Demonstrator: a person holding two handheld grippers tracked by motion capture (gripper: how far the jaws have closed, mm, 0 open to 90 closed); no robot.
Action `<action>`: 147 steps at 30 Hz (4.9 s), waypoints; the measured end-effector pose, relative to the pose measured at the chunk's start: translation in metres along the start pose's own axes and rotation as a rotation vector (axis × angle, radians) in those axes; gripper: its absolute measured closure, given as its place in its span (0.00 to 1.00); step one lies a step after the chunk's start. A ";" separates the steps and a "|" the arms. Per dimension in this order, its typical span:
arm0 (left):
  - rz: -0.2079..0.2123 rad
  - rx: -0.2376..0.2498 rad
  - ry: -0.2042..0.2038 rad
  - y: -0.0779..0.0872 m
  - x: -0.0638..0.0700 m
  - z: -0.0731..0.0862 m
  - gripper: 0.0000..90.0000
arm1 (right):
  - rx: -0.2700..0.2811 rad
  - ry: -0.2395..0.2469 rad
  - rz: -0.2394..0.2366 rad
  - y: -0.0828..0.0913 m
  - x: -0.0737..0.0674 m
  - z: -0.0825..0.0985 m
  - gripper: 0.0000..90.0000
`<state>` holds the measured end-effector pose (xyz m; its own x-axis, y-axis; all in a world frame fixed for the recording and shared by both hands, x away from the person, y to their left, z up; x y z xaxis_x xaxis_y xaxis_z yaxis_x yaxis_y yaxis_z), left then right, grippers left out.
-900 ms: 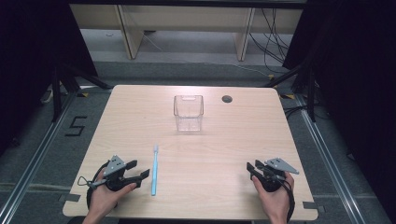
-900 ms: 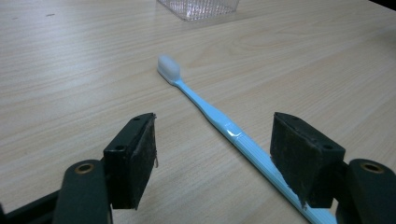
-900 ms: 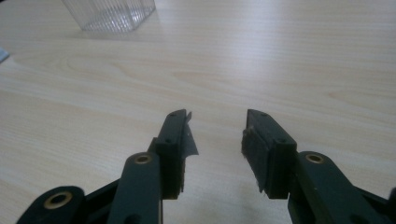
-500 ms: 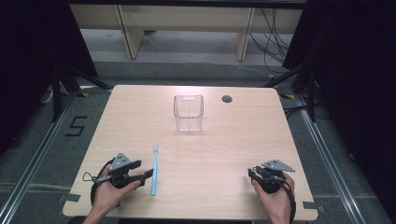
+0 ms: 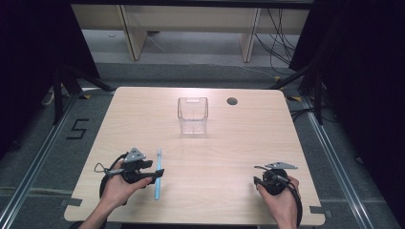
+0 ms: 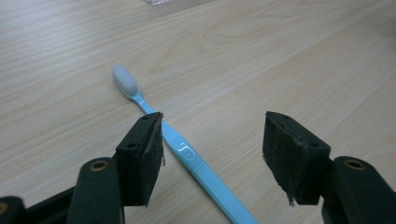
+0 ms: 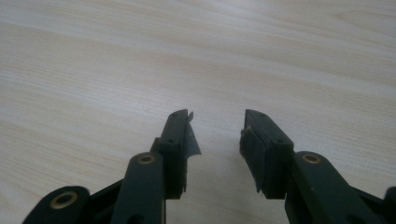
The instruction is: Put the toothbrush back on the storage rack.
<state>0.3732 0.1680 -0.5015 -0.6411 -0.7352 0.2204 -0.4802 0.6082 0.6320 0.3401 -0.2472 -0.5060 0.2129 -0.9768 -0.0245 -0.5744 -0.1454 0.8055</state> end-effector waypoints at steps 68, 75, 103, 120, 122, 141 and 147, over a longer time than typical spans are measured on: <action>-0.155 -0.637 0.080 -0.048 0.000 -0.032 0.62 | -0.130 -0.022 -0.080 -0.002 -0.013 -0.015 0.62; -0.161 -0.622 0.069 -0.050 0.001 -0.031 0.64 | -0.108 0.008 -0.088 -0.003 -0.012 -0.016 0.62; -0.158 -0.708 -0.024 -0.045 -0.012 -0.029 0.84 | -0.081 0.021 -0.166 -0.005 -0.013 -0.016 0.62; -0.140 -0.716 -0.062 -0.044 -0.014 -0.030 0.79 | -0.095 0.024 -0.158 -0.005 -0.014 -0.016 0.62; -0.140 -0.711 -0.064 -0.044 -0.015 -0.031 0.78 | -0.081 0.013 -0.147 -0.007 -0.014 -0.016 0.62; -0.127 -0.740 -0.118 -0.051 -0.012 -0.036 0.83 | -0.104 0.000 -0.152 -0.009 -0.016 -0.014 0.62; -0.130 -0.757 -0.144 -0.051 -0.010 -0.036 0.86 | -0.098 0.013 -0.152 -0.010 -0.017 -0.015 0.62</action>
<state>0.4260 0.1332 -0.5090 -0.7039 -0.7090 0.0441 -0.0511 0.1124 0.9923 0.3539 -0.2273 -0.5050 0.3016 -0.9426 -0.1435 -0.4551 -0.2745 0.8471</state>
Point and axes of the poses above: each handheld gripper's, and its own axes: y roughly backward along the jaws, z roughly out of its underside, x roughly to its right, the point moved 3 cm from there along -y, roughly forward along the jaws, and after that the axes turned 4 degrees about z, right-handed, at the moved point
